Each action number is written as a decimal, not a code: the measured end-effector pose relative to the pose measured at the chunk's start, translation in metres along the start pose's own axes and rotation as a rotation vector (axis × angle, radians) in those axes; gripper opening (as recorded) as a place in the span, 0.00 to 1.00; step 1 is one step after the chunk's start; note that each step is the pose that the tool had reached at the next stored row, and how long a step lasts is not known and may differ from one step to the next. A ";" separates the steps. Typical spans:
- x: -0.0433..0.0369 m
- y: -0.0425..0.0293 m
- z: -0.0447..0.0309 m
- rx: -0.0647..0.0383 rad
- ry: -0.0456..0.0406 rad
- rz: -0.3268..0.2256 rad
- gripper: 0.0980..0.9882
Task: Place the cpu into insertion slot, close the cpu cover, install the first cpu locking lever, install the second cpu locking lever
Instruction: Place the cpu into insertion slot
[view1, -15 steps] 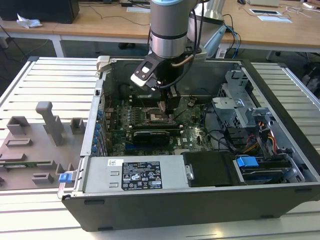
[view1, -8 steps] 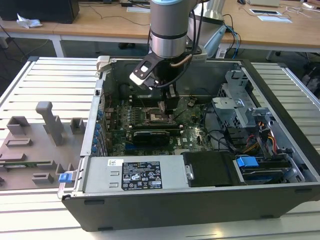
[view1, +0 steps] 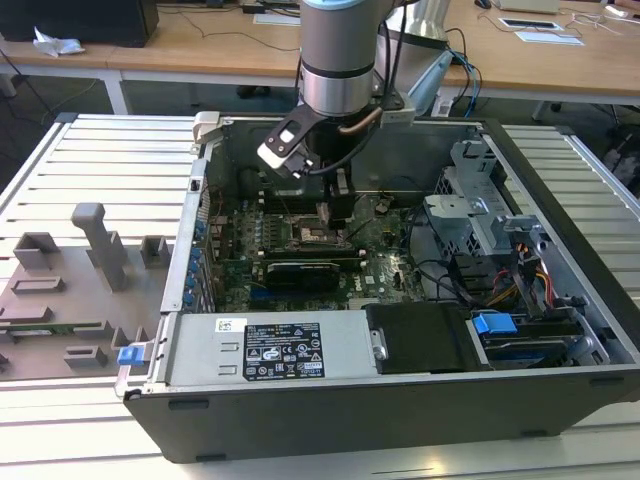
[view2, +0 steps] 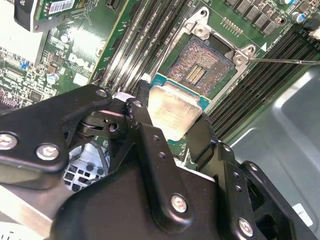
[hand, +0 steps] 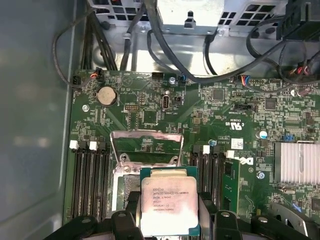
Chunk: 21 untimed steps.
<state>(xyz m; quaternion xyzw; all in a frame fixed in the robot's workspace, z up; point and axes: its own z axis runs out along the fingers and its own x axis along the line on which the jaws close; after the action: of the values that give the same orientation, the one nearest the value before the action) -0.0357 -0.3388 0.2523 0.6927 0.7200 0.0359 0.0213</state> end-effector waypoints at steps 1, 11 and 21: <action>0.0000 0.0000 0.0000 0.000 -0.0005 0.006 0.50; 0.0000 0.0000 0.0000 -0.002 -0.0077 0.095 0.50; 0.0000 0.0000 0.0001 0.000 0.0017 -0.014 0.50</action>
<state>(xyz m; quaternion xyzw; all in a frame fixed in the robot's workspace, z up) -0.0357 -0.3388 0.2522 0.6875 0.7250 0.0362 0.0208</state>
